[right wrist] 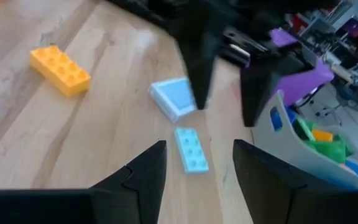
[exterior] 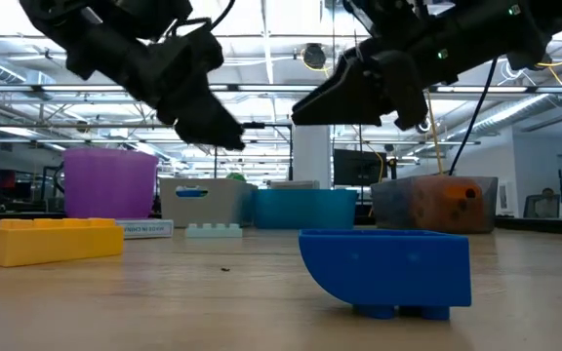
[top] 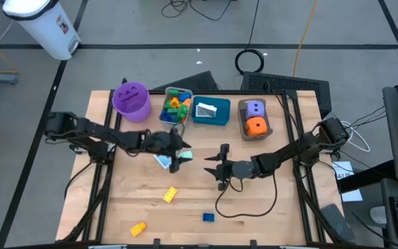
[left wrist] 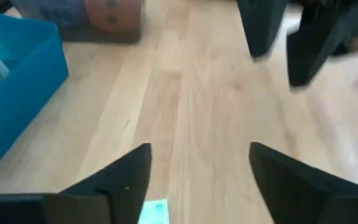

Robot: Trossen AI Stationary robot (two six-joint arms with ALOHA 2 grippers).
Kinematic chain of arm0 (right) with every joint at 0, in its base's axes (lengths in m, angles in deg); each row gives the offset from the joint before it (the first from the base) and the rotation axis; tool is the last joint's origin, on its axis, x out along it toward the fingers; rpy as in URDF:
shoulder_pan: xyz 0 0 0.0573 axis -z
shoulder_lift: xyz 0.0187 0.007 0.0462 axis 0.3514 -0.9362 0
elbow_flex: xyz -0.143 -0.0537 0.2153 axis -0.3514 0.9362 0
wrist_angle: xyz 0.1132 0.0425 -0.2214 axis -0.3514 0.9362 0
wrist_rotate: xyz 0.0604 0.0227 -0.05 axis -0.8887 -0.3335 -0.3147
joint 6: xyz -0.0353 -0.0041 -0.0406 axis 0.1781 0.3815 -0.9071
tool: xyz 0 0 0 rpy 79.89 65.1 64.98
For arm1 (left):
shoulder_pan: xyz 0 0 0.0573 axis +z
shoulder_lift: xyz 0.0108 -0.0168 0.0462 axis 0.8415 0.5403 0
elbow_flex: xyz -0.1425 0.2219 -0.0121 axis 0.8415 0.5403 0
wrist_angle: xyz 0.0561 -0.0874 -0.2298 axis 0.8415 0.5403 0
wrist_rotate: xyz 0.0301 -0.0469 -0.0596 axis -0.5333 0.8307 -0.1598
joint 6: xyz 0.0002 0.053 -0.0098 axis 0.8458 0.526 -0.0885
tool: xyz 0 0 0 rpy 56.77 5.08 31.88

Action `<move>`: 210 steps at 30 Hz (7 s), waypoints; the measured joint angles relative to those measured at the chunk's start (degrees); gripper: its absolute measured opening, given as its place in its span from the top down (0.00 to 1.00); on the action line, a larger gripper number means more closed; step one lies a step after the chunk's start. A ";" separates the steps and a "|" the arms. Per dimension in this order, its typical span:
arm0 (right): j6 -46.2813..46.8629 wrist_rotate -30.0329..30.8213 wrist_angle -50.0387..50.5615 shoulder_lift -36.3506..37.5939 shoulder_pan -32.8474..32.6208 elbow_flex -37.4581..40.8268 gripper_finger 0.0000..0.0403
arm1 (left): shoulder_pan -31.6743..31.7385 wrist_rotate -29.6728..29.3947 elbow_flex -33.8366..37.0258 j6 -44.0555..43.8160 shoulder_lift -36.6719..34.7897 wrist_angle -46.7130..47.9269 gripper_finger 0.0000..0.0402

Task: Pick & Place Toys
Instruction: Put the light green game piece into the gray bin, then put the dark blue game piece into the gray bin

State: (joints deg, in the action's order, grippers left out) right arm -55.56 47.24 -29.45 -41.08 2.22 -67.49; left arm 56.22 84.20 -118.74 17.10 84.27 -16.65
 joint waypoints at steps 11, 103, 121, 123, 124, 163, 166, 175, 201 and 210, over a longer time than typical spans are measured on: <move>6.71 -0.15 7.97 0.00 -1.05 0.00 0.56 | -5.52 -13.35 -0.01 -1.55 9.30 -0.19 0.19; 4.01 0.04 7.97 -0.04 0.00 -0.07 0.59 | 25.48 -14.39 -0.04 -3.35 -7.61 15.58 0.45; 4.16 -0.24 7.49 -0.04 0.00 -0.07 0.59 | 21.72 -3.28 -0.04 -6.41 -7.62 -2.36 0.39; 4.16 -0.26 7.49 -0.04 0.00 -0.07 0.59 | 19.61 0.21 -0.04 -6.69 -7.61 -7.48 0.39; 4.16 -0.31 7.49 -0.04 0.00 -0.07 0.59 | 18.29 1.09 -0.04 -6.65 -7.61 -9.91 0.39; 4.16 -0.33 7.49 -0.04 0.00 0.00 0.59 | -28.19 -3.95 -0.04 7.79 0.36 -36.11 0.39; 4.16 -0.35 7.49 -0.04 0.00 0.00 0.59 | -30.16 -8.51 -0.04 8.68 -3.73 -28.89 0.39; 4.16 -0.35 7.49 -0.04 0.00 0.00 0.59 | -38.92 -21.33 -0.04 11.61 -10.60 -17.42 0.39; 4.16 -0.35 7.49 -0.04 0.00 -0.02 0.59 | -40.07 -36.61 -0.02 1.59 -11.48 0.17 0.39; 4.16 -0.35 7.50 -0.04 -0.01 -0.04 0.59 | -39.89 -36.40 -0.02 0.50 -11.48 0.68 0.39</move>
State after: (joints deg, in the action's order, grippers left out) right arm -51.40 46.89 -21.95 -41.13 2.21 -67.53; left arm 16.33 47.80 -118.76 17.61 72.79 -15.97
